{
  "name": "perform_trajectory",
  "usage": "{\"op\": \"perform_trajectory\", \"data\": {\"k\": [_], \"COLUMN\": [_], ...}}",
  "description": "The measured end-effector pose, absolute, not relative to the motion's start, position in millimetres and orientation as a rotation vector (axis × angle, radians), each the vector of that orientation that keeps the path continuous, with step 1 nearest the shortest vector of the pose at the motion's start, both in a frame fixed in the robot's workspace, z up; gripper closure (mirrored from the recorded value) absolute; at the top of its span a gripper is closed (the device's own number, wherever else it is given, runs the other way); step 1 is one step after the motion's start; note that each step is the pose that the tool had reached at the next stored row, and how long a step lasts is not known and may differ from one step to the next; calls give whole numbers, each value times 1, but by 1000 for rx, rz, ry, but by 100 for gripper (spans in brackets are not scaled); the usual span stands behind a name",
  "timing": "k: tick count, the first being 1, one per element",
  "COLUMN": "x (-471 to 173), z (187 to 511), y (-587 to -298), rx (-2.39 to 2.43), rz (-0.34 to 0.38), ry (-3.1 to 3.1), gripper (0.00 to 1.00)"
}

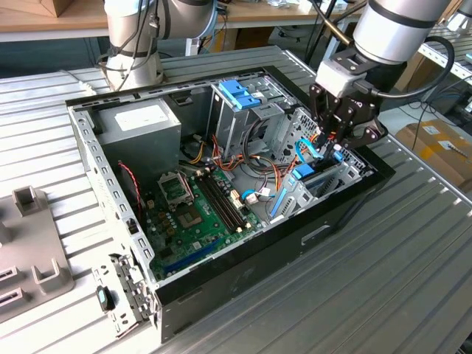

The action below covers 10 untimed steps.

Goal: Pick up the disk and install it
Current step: 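Insert the first disk wire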

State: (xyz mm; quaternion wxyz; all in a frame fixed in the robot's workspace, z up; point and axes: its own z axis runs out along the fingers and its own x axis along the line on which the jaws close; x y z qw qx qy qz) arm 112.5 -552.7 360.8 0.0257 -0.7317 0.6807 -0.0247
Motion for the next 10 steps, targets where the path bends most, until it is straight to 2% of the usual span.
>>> {"op": "perform_trajectory", "data": {"k": [10], "x": [115], "z": [360], "y": [-553], "rx": [-2200], "rz": [-71], "ry": [2177], "gripper": [71]}}
